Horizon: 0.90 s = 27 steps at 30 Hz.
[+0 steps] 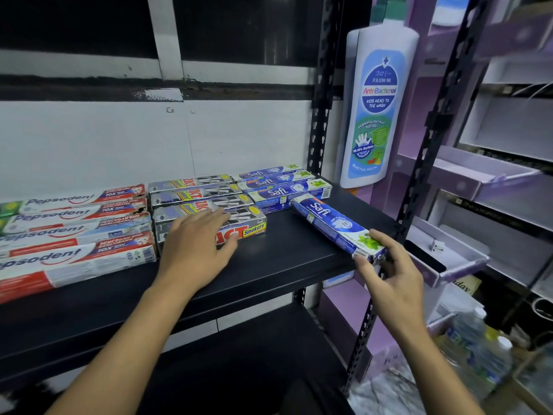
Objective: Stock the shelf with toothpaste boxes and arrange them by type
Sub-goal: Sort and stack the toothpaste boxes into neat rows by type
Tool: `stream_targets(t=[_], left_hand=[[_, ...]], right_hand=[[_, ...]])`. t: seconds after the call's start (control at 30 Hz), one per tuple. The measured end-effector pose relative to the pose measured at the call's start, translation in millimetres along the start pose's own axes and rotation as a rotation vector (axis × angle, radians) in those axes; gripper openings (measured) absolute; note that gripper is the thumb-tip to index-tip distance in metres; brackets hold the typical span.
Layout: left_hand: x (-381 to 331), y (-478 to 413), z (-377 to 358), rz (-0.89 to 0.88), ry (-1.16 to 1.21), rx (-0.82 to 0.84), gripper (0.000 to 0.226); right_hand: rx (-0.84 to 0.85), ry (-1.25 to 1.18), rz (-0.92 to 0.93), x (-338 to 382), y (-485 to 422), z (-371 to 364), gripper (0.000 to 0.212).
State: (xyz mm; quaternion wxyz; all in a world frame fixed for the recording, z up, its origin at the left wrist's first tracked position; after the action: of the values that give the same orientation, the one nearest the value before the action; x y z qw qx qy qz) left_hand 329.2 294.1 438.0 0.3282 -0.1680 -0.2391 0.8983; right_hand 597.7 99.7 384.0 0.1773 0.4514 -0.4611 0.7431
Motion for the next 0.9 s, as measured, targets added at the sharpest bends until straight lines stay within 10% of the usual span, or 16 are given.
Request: stream_targets(t=[0.33,0.9], left_hand=[[-1,1,0,0.022,-0.013,0.011,0.049],[-1,1,0,0.036,-0.007,0.039,0.05]], right_hand=[[-0.012,-0.075,-0.062,-6,-17,1,0.037],[-0.033,0.743,0.329,9,-43,6,0.036]])
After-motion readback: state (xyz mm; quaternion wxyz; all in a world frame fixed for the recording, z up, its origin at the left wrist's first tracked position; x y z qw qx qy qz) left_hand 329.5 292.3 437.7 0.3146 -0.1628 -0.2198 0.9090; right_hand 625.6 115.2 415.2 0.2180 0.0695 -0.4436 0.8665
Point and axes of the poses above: each hand's wrist, its own y-axis away from the middle knuckle, its own z-axis out of the back of the hand, x = y × z, the point moved 7 cm from there along -y, towards the middle knuckle, and after that the axes turned 3 degrees about -z, right-handed, at the moved point
